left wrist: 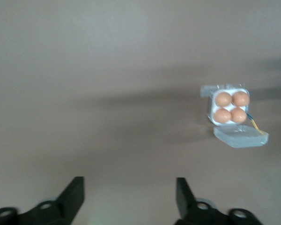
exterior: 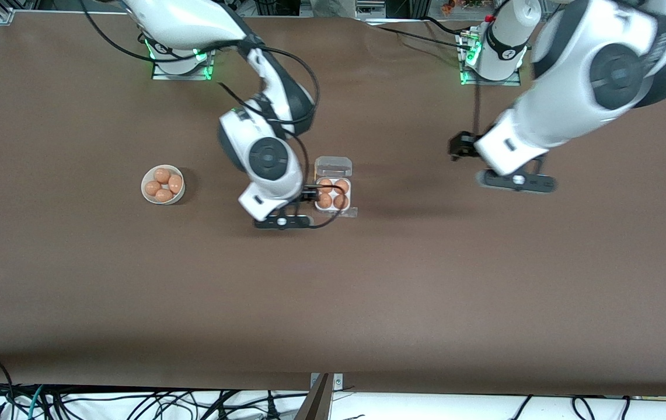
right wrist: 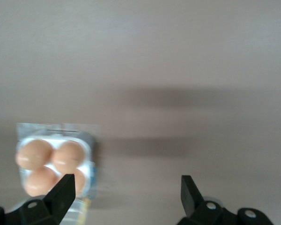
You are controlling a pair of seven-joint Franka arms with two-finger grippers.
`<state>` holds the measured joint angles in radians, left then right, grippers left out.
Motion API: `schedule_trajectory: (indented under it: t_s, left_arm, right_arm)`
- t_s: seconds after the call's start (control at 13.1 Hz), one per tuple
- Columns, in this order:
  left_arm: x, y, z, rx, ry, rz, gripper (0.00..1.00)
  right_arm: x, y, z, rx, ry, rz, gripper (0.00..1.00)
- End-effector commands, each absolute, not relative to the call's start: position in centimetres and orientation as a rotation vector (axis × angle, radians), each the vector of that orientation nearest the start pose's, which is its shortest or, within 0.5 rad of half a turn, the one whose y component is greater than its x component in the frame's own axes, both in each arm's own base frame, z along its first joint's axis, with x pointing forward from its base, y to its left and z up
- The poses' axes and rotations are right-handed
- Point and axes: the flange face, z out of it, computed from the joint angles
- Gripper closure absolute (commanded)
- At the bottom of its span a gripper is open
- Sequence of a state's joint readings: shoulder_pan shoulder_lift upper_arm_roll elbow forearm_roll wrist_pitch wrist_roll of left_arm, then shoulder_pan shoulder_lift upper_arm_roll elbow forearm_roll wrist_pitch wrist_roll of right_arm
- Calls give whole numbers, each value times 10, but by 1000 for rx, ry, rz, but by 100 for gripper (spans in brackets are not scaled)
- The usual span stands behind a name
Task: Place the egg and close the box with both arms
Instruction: 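Release the egg and raise the right gripper while the left gripper approaches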
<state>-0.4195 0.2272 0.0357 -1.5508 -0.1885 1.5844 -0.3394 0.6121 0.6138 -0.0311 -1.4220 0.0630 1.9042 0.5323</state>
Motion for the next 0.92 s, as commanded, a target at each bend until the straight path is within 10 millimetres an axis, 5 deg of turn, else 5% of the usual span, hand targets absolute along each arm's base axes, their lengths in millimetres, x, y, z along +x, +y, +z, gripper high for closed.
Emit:
schedule_trajectory:
  t_s: [0.0, 0.15, 0.38, 0.61, 0.84]
  left_arm:
    - [532, -328, 468, -3128, -176, 524, 78]
    - [512, -369, 441, -3094, -214, 614, 100]
    - [492, -409, 399, -3052, -307, 798, 100]
    - [470, -445, 351, -2986, -310, 886, 100]
    - [483, -470, 322, -3010, -358, 942, 100]
  right_arm:
    - [567, 307, 369, -3169, -101, 229, 0]
    - [571, 244, 397, -3176, -128, 267, 0]
    - [582, 144, 441, -3116, -88, 351, 0]
    - [587, 74, 467, -3104, -81, 330, 0]
    - [585, 19, 490, -3084, -108, 350, 0]
